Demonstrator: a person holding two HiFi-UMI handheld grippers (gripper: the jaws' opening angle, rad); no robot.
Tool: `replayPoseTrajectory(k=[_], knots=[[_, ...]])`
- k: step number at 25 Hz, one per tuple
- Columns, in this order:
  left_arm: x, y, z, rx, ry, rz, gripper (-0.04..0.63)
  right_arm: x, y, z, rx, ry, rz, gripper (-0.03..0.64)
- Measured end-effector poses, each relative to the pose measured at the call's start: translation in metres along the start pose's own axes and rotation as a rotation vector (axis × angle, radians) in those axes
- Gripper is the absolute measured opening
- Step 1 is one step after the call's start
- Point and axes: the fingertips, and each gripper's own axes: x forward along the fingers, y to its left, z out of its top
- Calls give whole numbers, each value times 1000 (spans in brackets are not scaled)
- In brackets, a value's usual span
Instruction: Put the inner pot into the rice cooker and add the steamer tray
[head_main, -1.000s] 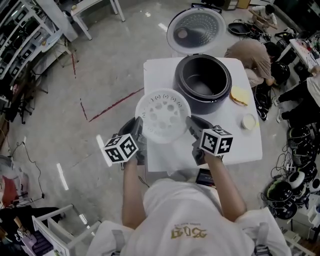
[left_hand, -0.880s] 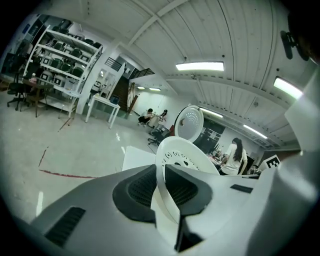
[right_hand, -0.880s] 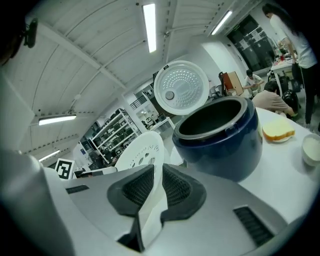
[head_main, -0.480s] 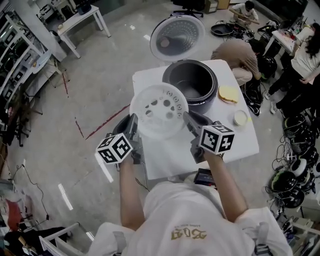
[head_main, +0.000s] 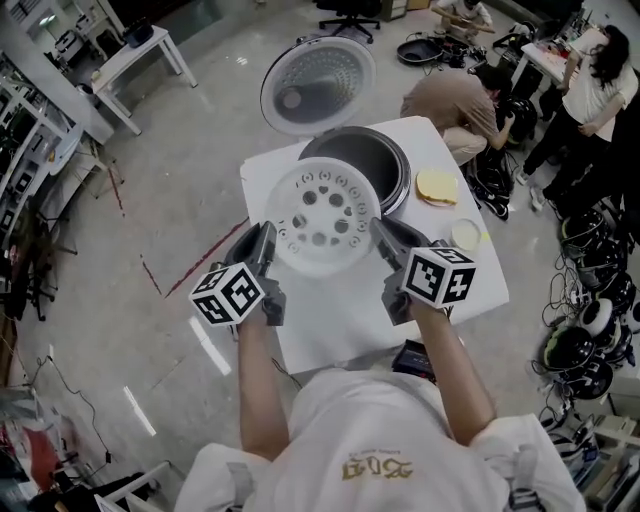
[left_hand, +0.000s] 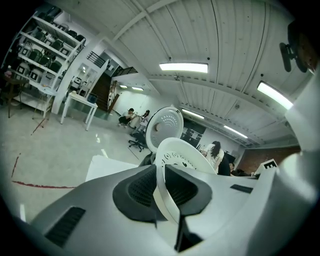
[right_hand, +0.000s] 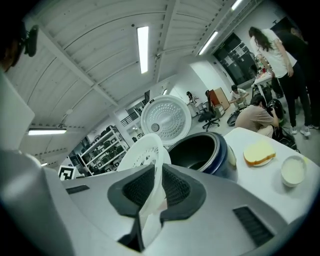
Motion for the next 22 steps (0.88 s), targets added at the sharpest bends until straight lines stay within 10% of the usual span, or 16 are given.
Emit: replayPoseTrajectory(k=[22], knots=[[115, -21, 9, -1, 65, -25, 72, 36, -85, 67, 47, -12, -35, 51]])
